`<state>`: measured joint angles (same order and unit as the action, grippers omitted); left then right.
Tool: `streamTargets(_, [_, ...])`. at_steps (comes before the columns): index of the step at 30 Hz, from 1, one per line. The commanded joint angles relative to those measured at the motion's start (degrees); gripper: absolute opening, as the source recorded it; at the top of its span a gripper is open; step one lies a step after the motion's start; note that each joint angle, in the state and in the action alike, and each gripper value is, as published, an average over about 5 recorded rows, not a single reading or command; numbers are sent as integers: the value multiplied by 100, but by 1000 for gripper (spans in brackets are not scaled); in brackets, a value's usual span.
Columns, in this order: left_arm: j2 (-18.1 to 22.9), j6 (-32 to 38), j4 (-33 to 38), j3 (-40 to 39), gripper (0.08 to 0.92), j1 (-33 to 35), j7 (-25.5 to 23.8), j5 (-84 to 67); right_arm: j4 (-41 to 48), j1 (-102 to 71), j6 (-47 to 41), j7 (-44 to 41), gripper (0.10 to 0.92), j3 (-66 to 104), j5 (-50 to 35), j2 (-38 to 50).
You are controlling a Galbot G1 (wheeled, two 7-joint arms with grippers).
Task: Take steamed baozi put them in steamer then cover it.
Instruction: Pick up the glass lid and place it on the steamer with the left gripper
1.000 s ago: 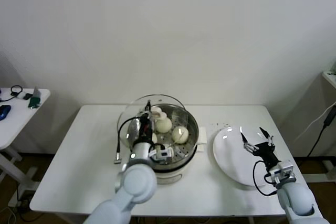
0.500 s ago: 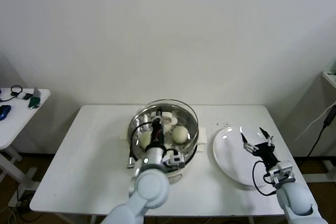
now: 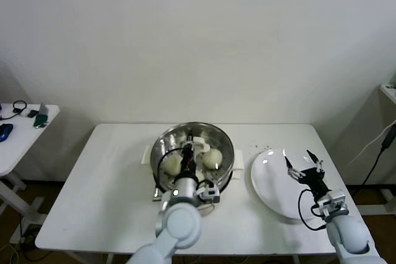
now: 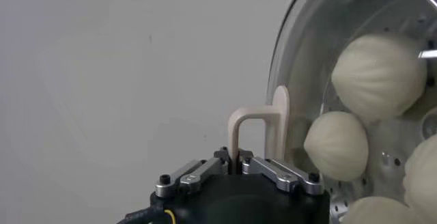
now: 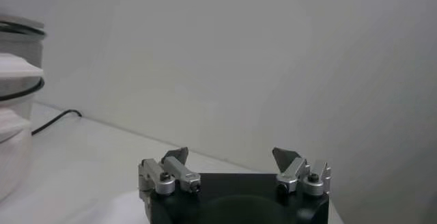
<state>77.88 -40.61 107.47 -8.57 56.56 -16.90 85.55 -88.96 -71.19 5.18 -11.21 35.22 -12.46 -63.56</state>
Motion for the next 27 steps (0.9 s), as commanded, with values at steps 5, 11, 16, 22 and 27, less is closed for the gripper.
streamTargets(5, [-12, 124, -88, 37, 150, 66, -1, 105, -9, -3, 18, -12, 823, 20, 7, -38])
streamTargets(11, [-30, 127, -159, 50, 150, -3, 104, 80, -10, -22, 35, -34, 823, 57, 9, -55])
streamTargets(16, [-49, 152, -210, 48, 150, 1, 147, 79, -19, -44, 49, -62, 823, 92, 14, -86])
streamTargets(22, [-51, 162, -256, 34, 150, 46, 175, 82, -25, -66, 65, -100, 823, 121, 31, -119])
streamTargets(27, [-52, 190, -259, 53, 150, 74, 192, 71, -27, -82, 68, -123, 823, 144, 40, -137])
